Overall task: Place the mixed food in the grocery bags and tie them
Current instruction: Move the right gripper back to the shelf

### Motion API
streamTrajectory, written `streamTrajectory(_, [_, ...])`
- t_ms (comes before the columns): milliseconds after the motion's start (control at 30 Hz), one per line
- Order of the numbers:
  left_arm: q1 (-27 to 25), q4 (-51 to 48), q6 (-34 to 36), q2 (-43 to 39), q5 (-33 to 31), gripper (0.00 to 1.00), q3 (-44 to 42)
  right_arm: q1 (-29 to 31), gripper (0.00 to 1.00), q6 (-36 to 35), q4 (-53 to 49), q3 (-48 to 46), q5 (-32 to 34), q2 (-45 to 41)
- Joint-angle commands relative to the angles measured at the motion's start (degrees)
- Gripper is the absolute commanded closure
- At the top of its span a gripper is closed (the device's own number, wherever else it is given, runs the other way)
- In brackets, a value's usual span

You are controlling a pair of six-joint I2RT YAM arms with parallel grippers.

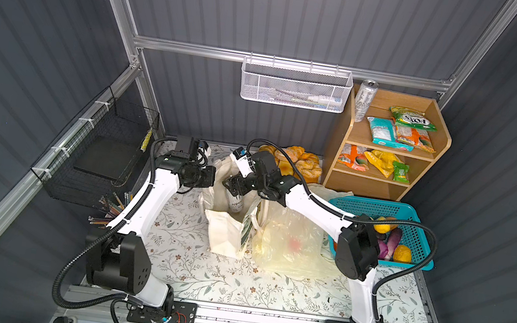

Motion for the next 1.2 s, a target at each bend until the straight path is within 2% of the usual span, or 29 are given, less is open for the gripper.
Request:
streamTrajectory(0, [-0.36, -3.7, 0.66, -0.72, -0.58, 1.0, 0.44, -0.33, 0.16, -0.59, -4.99, 4.59, -3.0, -6.4])
streamTrajectory(100, [-0.36, -4.13, 0.74, -0.45, -0.73, 1.0, 0.66, -1.58, 0.15, 0.29, -7.98, 6.37, -3.77, -13.09])
streamTrajectory(200, [-0.36, -4.15, 0.77, -0.37, -1.0, 1.0, 0.58, -6.64, 0.15, 4.57, -9.08, 4.93, -3.65, -20.76])
streamTrajectory(300, [-0.36, -3.98, 0.62, -0.31, -0.79, 1.0, 0.49, -15.98, 0.16, 11.23, -9.34, 2.4, -4.26, -28.03])
streamTrajectory(433, [-0.36, -3.29, 0.16, -0.3, -0.45, 1.0, 0.24, -30.54, 0.16, 17.96, -15.52, 1.91, -0.41, -32.92])
streamTrajectory(533, [-0.44, -3.11, 0.02, -0.28, -0.27, 1.0, 0.47, -40.86, 0.17, 24.3, -17.33, 1.45, -1.94, -34.08])
streamTrajectory(633, [-0.45, -3.08, 0.06, -0.28, -0.34, 1.0, 0.67, -47.8, 0.18, 28.88, -18.73, 1.63, -5.87, -33.37])
streamTrajectory(767, [-0.45, -3.0, 0.3, -0.59, -0.03, 1.0, 1.0, -53.89, 0.17, 31.24, -21.45, 1.39, -8.53, -31.83])
streamTrajectory(933, [-0.45, -2.65, 0.38, -0.93, 0.66, 1.0, 0.76, -61.27, 0.17, 33.01, -20.88, 0.96, -8.83, -31.13])
streamTrajectory(1167, [-0.45, -1.03, -0.04, -1.55, 1.85, 1.0, 0.31, -65.56, 0.18, 36.94, -19.94, 2.41, -10.8, -27.7])
